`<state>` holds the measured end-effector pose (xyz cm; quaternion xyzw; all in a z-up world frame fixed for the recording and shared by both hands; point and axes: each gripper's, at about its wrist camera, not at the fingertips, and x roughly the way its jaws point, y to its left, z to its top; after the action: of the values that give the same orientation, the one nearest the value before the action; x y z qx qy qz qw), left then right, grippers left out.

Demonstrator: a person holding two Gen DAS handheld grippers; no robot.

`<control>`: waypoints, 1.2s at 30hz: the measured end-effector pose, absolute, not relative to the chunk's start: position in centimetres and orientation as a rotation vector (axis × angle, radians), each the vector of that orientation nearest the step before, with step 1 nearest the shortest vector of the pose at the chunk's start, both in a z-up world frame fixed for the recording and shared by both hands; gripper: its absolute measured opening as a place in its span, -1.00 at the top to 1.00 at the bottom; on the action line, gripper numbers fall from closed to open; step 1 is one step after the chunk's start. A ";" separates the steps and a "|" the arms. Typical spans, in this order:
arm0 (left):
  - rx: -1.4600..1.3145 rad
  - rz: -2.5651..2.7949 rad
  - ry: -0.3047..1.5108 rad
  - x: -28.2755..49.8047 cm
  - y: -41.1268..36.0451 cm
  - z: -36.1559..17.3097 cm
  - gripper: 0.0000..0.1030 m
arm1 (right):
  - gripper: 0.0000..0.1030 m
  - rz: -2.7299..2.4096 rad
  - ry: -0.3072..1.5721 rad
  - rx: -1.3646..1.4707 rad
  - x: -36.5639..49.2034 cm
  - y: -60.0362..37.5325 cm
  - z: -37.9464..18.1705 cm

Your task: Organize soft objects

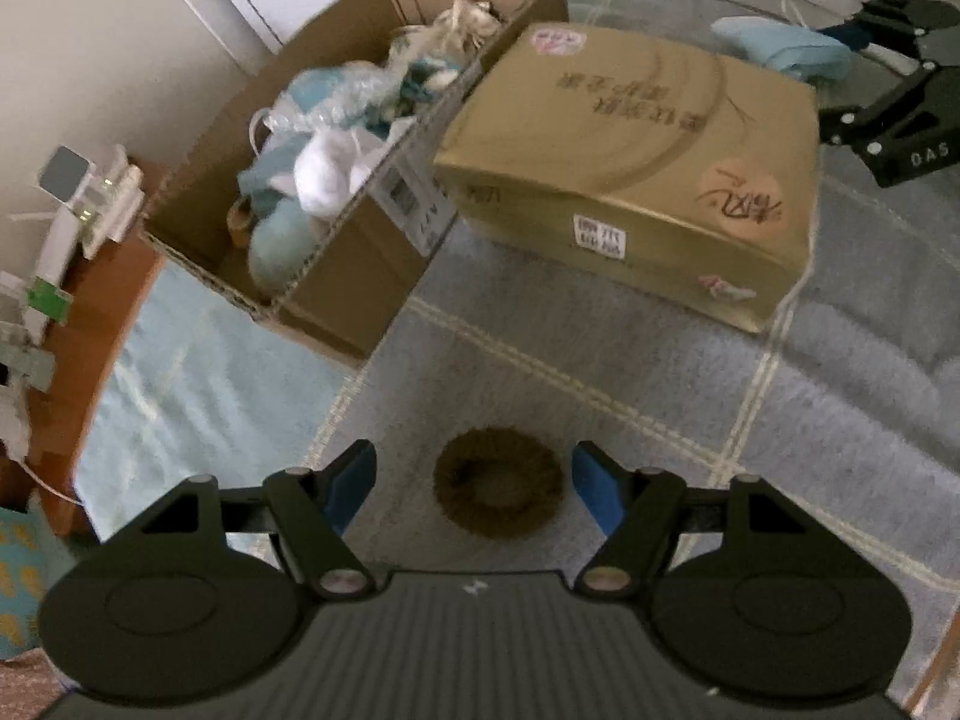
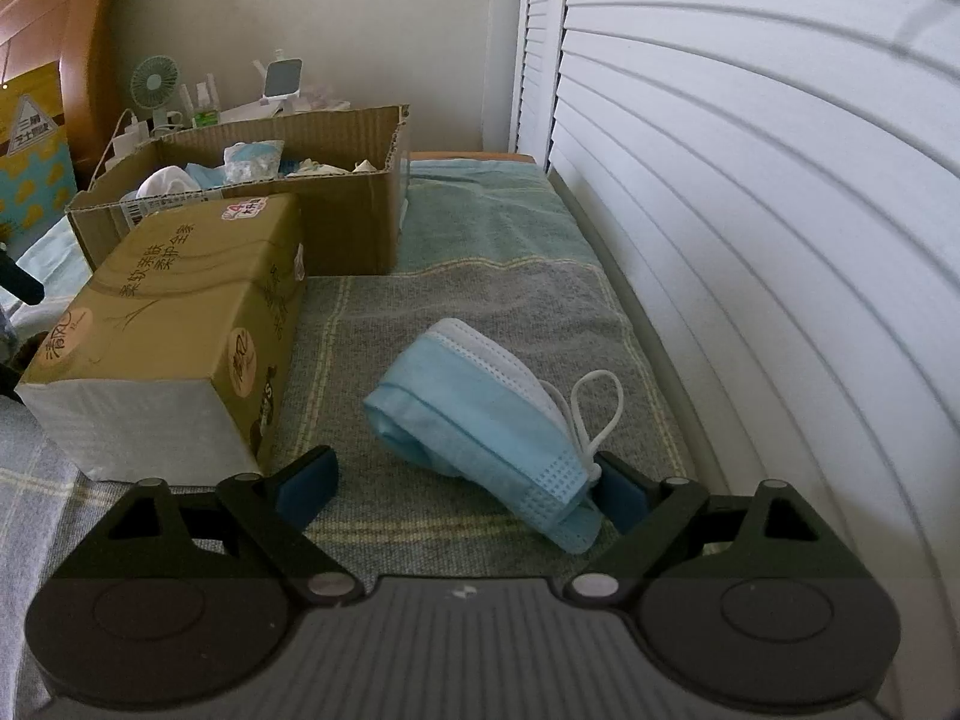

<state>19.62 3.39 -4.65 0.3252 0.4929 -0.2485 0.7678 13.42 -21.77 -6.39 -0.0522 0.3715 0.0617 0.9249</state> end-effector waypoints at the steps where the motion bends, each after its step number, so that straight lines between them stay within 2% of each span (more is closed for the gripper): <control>1: 0.694 -0.553 1.086 19.8 3.5 -4.7 -0.40 | -0.82 0.128 0.763 -0.107 13.4 -21.8 -6.4; 8: 0.606 -0.635 1.184 21.4 4.2 -4.8 -0.35 | -0.82 0.128 0.763 -0.108 13.5 -21.9 -6.4; 11: 0.538 -0.655 1.225 22.1 4.8 -4.9 -0.18 | -0.82 0.131 0.765 -0.111 13.6 -21.9 -6.4; 15: 0.486 -0.650 1.233 22.7 5.7 -4.8 0.22 | -0.79 0.123 0.762 -0.113 13.7 -22.0 -6.3; 16: 0.479 -0.645 1.233 22.7 5.8 -4.7 0.25 | -0.76 0.123 0.763 -0.111 13.8 -22.0 -6.3; 24: 0.476 -0.642 1.207 21.8 5.3 -4.2 0.31 | -0.18 0.107 0.756 -0.118 13.6 -22.3 -5.7; 30: 0.452 -0.642 1.144 20.2 5.2 -1.9 0.31 | -0.07 0.105 0.731 -0.098 13.0 -22.8 -4.4; 36: 0.422 -0.652 1.078 18.1 5.3 0.8 0.31 | -0.07 0.103 0.687 -0.101 12.1 -23.0 -2.7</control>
<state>18.15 5.34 0.77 0.1957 0.5002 -0.3028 0.7873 12.14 -22.96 -2.67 -0.0494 0.3366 0.0503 0.9390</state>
